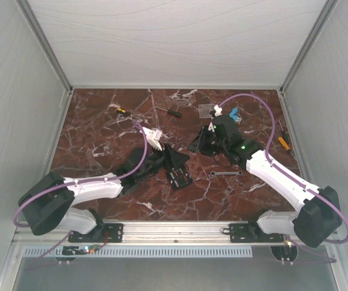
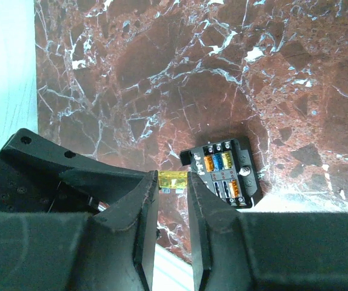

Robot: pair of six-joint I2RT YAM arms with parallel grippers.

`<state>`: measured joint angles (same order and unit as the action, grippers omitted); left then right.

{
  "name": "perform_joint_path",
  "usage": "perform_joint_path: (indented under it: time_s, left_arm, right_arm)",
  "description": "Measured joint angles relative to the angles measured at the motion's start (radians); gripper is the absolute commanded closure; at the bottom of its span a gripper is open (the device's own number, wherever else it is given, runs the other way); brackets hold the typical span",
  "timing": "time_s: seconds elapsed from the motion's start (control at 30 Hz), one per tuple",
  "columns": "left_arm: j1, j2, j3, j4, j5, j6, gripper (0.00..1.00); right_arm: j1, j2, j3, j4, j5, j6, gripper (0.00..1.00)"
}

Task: Snap on the fuse box
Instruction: Pick up the fuse from the center of the board.

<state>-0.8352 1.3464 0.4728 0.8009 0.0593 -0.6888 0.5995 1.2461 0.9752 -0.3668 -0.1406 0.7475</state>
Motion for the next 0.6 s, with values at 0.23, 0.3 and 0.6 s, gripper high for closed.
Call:
perform_joint_path:
  time_s: [0.23,0.3,0.6]
  left_arm:
    - [-0.012,0.026,0.023,0.039,-0.021,0.023,0.67]
    - [-0.012,0.032,0.027,0.038,-0.038,0.029,0.70]
    - [-0.035,0.041,0.039,0.035,-0.108,0.045,0.81]
  right_arm:
    - [0.004,-0.001,-0.012,0.024,-0.010,0.024,0.83]
    - [0.007,-0.001,-0.016,0.029,-0.013,0.031,0.83]
    - [0.011,-0.010,-0.040,0.060,-0.013,0.066,0.83]
